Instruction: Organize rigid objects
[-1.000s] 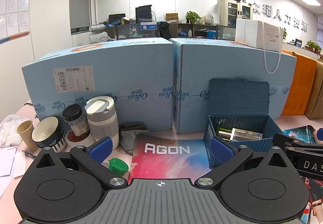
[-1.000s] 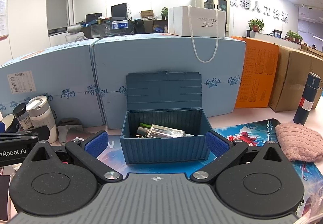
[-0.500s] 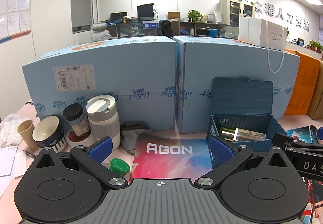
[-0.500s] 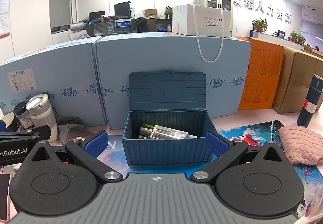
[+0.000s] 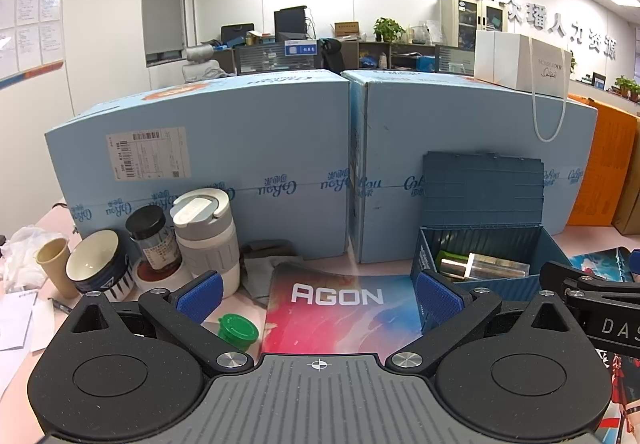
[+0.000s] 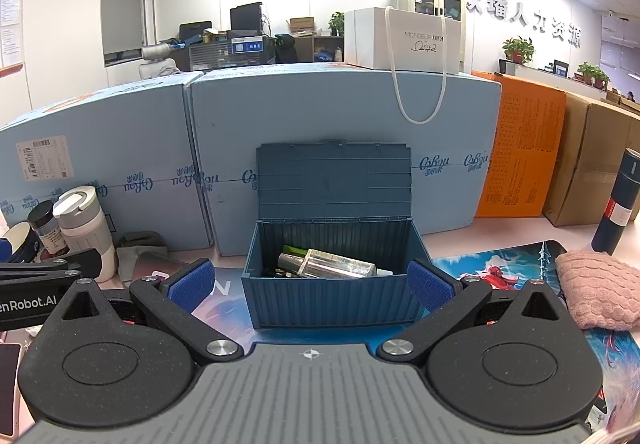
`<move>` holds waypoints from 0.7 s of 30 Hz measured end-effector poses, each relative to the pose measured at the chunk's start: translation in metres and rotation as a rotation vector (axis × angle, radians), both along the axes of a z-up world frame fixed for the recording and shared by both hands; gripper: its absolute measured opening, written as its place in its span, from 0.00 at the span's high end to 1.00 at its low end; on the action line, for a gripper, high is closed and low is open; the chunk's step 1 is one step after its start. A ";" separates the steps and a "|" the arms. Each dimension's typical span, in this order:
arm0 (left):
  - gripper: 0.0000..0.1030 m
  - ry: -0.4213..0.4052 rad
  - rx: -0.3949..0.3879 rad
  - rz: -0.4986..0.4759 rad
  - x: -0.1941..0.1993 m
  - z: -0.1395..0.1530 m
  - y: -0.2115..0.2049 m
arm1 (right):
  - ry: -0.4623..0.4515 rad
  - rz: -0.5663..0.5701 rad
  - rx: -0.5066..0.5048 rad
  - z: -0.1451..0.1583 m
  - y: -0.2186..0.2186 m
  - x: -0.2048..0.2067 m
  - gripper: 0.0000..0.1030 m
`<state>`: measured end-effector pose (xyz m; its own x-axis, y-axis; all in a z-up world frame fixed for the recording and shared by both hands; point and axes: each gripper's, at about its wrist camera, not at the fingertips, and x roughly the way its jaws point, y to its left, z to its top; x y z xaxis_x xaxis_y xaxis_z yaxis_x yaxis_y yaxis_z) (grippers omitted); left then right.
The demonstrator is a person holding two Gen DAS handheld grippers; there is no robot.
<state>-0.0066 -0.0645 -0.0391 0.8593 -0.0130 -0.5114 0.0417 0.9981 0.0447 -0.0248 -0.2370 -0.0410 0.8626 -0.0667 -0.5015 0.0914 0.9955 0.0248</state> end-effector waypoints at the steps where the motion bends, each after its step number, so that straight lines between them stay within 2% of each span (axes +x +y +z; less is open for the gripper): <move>1: 0.00 0.000 0.000 -0.001 0.000 0.000 -0.001 | 0.000 0.003 0.000 0.000 0.000 0.001 0.00; 21: 0.00 0.016 -0.001 0.012 0.011 -0.004 0.000 | 0.015 0.023 -0.003 -0.004 0.000 0.014 0.00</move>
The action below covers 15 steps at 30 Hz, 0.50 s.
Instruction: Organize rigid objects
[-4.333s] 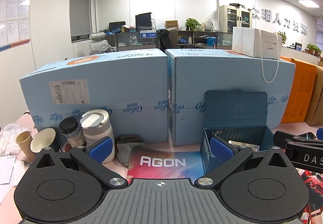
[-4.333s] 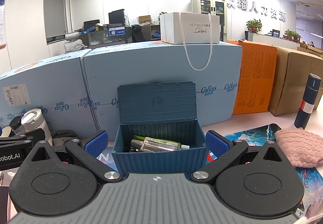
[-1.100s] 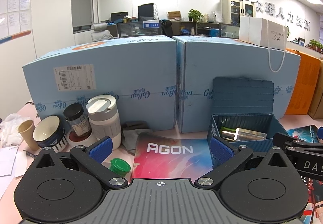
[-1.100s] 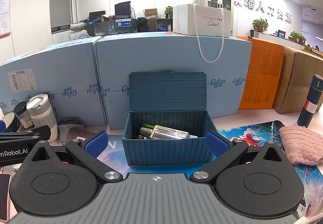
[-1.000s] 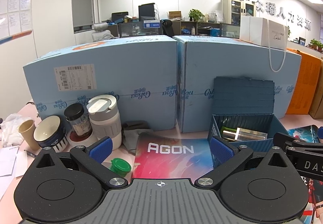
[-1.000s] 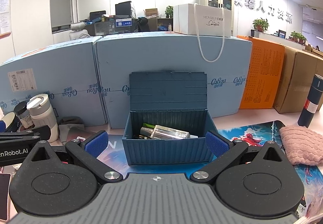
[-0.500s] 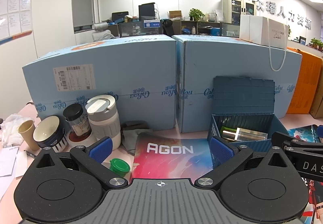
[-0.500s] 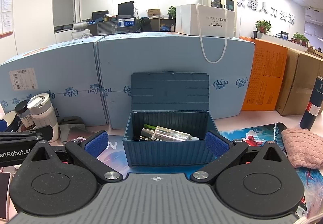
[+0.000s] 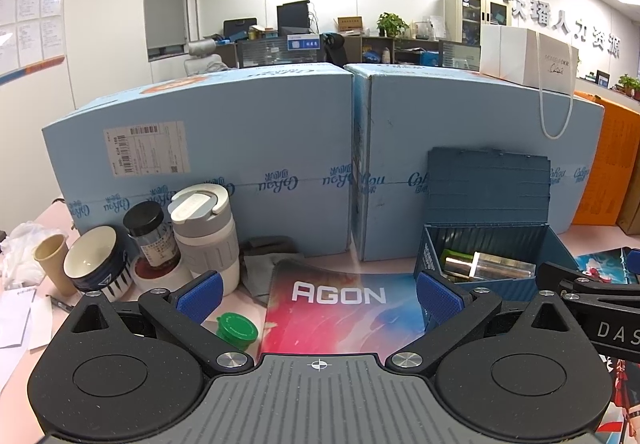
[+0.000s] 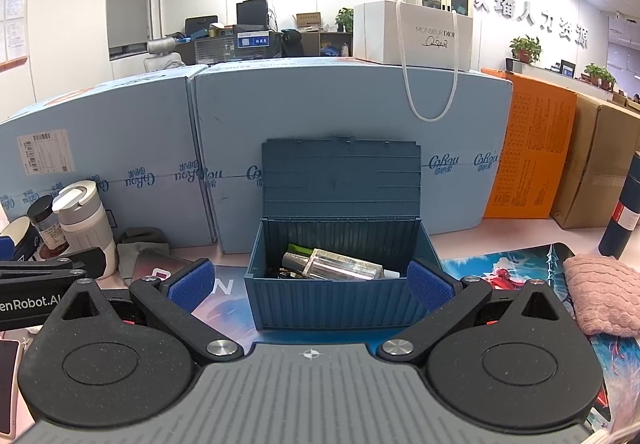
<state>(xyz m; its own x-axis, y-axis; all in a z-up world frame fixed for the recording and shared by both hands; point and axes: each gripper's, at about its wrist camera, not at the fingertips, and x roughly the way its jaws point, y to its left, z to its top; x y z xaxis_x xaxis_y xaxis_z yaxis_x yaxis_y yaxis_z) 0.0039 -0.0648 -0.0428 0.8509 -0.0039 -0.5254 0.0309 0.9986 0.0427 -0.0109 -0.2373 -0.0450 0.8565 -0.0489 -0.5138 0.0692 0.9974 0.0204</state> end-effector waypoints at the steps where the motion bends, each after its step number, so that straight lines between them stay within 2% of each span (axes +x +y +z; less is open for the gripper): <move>1: 0.00 0.002 0.000 0.001 0.000 0.000 0.000 | 0.001 0.000 0.000 0.000 0.000 0.000 0.00; 15: 0.00 0.010 -0.001 -0.005 0.003 -0.002 -0.001 | 0.008 0.000 0.004 -0.003 0.000 0.002 0.00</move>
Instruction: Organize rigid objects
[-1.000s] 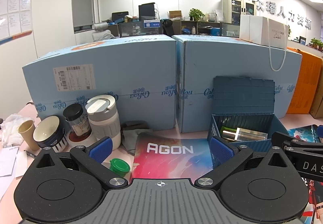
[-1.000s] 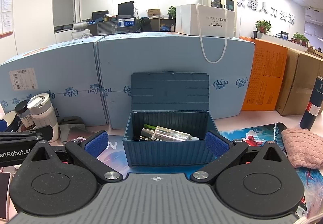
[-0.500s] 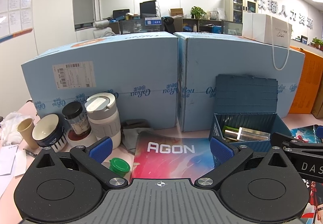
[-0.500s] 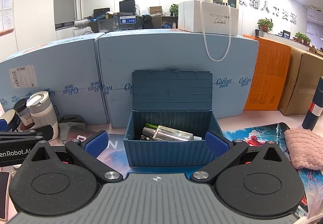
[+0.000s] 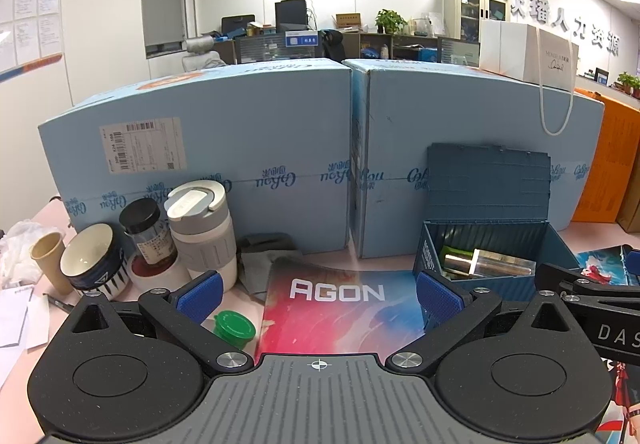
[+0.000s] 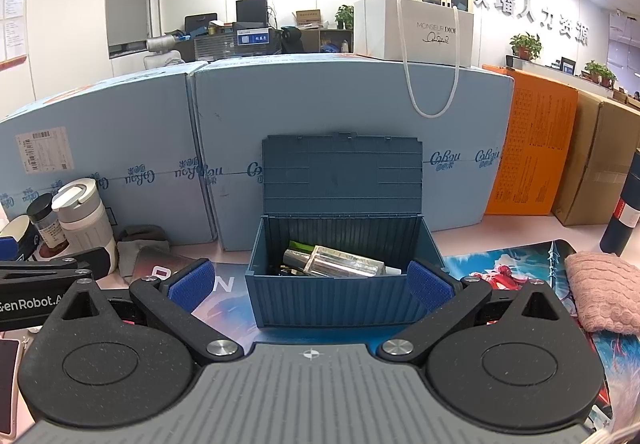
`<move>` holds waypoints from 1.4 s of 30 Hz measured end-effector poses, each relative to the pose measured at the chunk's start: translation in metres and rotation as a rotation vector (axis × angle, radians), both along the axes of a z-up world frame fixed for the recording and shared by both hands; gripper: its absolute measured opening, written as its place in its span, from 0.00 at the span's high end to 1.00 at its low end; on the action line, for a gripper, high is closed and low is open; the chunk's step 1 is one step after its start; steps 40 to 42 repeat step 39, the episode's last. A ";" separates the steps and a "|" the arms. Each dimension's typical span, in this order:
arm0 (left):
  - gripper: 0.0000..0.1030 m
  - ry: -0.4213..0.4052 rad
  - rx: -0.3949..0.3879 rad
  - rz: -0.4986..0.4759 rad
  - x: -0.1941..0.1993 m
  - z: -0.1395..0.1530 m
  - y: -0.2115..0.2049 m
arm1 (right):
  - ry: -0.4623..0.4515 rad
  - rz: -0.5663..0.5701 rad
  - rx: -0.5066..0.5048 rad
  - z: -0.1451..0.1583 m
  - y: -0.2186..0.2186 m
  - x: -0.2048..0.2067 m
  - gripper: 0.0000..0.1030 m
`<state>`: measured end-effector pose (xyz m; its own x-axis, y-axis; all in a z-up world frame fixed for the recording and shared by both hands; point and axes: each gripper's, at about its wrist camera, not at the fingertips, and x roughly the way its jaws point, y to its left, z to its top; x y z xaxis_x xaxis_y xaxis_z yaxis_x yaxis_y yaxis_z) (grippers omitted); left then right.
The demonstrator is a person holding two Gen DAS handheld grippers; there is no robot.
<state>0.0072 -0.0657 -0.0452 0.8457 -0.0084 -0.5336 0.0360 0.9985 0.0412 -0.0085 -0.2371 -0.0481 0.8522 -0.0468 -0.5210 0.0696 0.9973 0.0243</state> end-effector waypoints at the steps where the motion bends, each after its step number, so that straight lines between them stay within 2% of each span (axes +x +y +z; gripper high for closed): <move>1: 0.00 0.000 0.000 0.000 0.000 0.000 0.000 | 0.001 -0.001 0.002 0.000 0.000 0.000 0.00; 28: 0.00 0.035 -0.006 -0.011 0.004 -0.013 -0.001 | 0.026 -0.059 0.009 -0.013 -0.003 0.001 0.00; 42: 0.00 0.067 -0.022 0.011 0.010 -0.033 0.003 | 0.026 -0.107 0.010 -0.036 -0.006 0.002 0.00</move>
